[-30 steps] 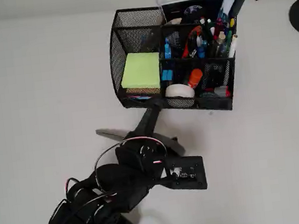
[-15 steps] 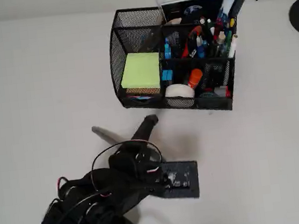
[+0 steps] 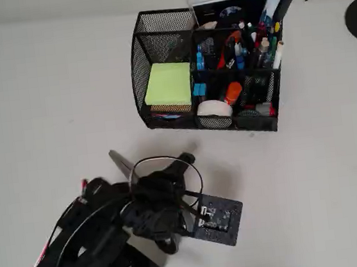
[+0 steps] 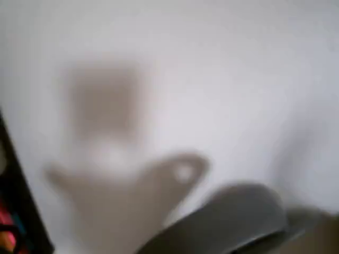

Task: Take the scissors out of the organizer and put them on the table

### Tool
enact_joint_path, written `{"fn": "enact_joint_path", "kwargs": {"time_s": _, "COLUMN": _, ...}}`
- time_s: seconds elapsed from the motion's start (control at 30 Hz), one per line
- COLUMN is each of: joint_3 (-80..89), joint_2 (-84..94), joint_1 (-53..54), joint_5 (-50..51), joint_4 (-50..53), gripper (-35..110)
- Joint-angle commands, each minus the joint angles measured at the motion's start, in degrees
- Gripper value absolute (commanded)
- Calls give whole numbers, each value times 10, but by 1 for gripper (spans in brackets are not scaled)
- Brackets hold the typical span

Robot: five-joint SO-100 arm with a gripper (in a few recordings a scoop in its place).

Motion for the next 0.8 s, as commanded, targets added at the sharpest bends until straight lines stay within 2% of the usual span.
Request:
{"fn": "enact_joint_path", "kwargs": {"time_s": 0.0, "joint_3": -56, "joint_2": -3, "joint_1": -2, "joint_5": 4, "joint_4": 16, "gripper": 46}}
{"fn": "enact_joint_path", "kwargs": {"time_s": 0.1, "joint_3": -62, "joint_2": 19, "joint_1": -17, "joint_5": 2, "joint_4": 27, "gripper": 46}}
{"fn": "enact_joint_path", "kwargs": {"time_s": 0.2, "joint_3": -81, "joint_2": 21, "joint_1": -29, "joint_5": 11, "joint_4": -9, "gripper": 46}}
{"fn": "enact_joint_path", "kwargs": {"time_s": 0.47, "joint_3": -342, "joint_2": -243, "joint_1": -16, "joint_5": 48, "joint_4": 19, "gripper": 46}}
{"fn": "enact_joint_path", "kwargs": {"time_s": 0.63, "joint_3": -330, "joint_2": -243, "joint_1": -13, "joint_5": 35, "joint_4": 49, "gripper": 46}}
{"fn": "enact_joint_path", "kwargs": {"time_s": 0.77, "joint_3": -275, "joint_2": -178, "joint_1": -35, "joint_5": 11, "joint_4": 54, "gripper": 46}}
